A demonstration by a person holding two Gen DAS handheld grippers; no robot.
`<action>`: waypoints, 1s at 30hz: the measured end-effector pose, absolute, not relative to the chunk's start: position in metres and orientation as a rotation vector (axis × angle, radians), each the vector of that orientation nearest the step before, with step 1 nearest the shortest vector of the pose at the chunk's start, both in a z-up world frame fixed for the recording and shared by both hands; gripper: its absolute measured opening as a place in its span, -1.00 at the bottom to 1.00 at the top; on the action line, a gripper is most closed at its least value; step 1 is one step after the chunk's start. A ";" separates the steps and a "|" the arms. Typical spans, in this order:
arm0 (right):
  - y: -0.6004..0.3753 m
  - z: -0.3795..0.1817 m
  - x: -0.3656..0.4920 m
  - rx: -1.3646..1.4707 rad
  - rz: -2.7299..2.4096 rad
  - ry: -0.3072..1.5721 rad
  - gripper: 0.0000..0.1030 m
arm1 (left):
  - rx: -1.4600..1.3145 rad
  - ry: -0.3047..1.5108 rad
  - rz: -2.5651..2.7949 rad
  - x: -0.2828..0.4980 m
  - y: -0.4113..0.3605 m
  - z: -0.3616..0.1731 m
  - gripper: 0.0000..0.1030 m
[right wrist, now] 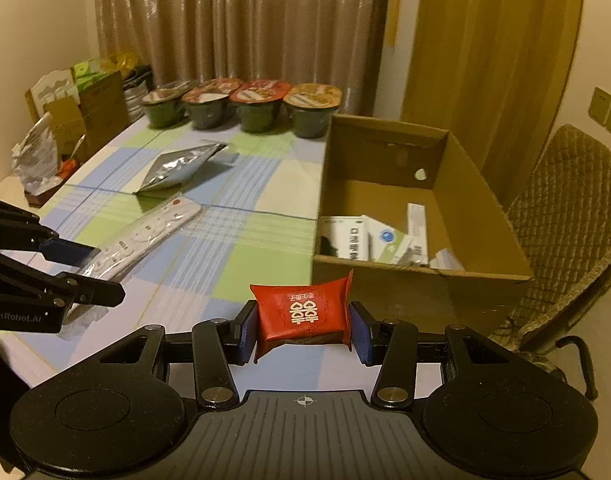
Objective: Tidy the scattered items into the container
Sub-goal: 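Lower the white remote with the left gripper while the right gripper lowers the red packet into the box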
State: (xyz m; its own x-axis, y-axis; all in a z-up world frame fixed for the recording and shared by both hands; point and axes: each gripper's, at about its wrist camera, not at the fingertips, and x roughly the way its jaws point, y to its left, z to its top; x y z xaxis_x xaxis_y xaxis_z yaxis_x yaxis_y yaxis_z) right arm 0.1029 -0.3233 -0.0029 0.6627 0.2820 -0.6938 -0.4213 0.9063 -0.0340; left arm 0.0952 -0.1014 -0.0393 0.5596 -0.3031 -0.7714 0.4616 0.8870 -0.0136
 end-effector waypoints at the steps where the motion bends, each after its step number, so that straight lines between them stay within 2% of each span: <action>1: -0.326 -0.002 0.103 -0.195 0.394 0.745 -0.03 | 0.199 0.864 -0.458 0.096 -0.104 -0.038 -0.35; 30: -0.380 0.024 0.148 -0.151 0.288 0.681 -0.03 | 0.188 0.787 -0.576 0.146 -0.186 -0.002 -0.35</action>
